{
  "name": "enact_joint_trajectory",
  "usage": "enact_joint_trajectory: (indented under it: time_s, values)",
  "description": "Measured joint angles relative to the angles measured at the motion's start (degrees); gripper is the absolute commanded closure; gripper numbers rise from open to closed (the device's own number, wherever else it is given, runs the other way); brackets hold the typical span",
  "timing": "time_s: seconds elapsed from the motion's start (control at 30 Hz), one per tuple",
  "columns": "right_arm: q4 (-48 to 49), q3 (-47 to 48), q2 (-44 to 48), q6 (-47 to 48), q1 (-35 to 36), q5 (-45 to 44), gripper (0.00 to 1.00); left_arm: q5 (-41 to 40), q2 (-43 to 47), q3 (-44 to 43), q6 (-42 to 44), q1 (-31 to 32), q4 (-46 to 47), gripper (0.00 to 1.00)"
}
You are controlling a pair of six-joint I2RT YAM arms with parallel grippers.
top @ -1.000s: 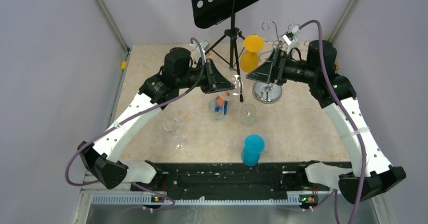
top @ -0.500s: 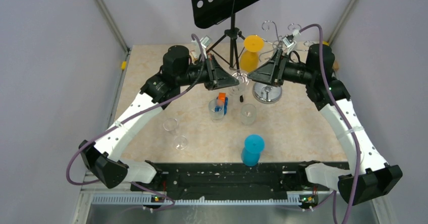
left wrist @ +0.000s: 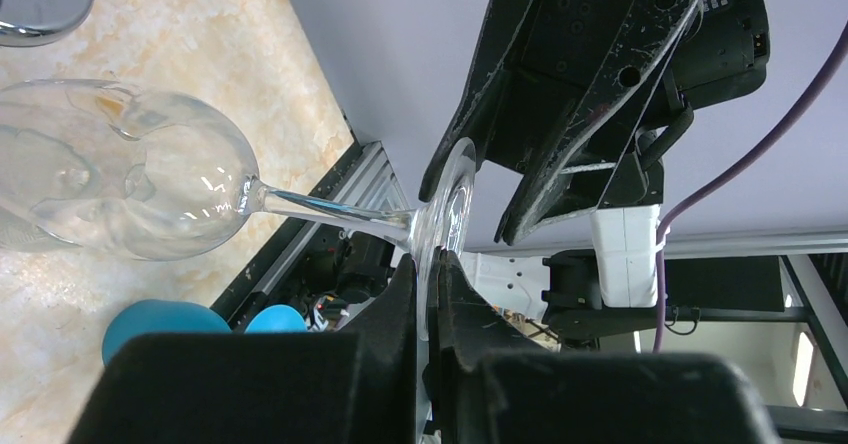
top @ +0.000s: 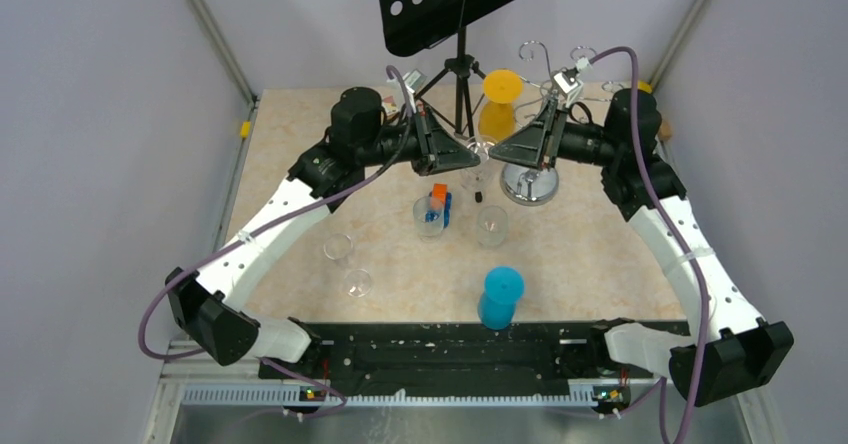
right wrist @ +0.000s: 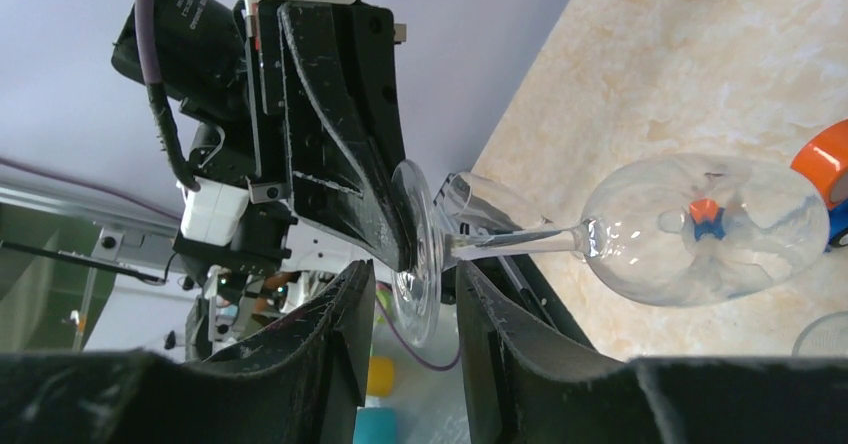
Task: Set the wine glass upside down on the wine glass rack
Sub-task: Turn the wine glass upside down at the wine rack.
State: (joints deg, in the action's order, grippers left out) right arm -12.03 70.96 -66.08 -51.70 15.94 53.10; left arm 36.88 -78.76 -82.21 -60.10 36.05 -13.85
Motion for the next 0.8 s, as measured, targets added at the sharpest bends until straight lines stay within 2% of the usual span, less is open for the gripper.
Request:
enact_joint_trajectory:
  time_s: [0.23, 0.43, 0.5, 0.63, 0.8]
  values:
    - [4.1, -1.9, -0.4, -2.5, 0.0, 2.0, 0.63, 0.3, -0.9, 0.0, -0.1, 0.0, 0.3, 1.00]
    - [5.4, -2.0, -1.4, -3.5, 0.0, 3.1, 0.70, 1.0, -1.3, 0.0, -0.1, -0.4, 0.6, 1.00]
    - [5.6, -2.0, -1.7, -3.7, 0.0, 3.4, 0.75, 1.2, -1.3, 0.0, -0.1, -0.5, 0.6, 1.00]
    - [5.8, -2.1, -2.2, -3.6, -0.1, 3.6, 0.98, 1.5, -1.3, 0.0, -0.1, -0.7, 0.8, 1.00]
    - [5.8, -2.5, -2.4, -4.0, -0.3, 3.3, 1.00, 1.7, -1.5, -0.1, 0.2, -0.8, 1.0, 0.99]
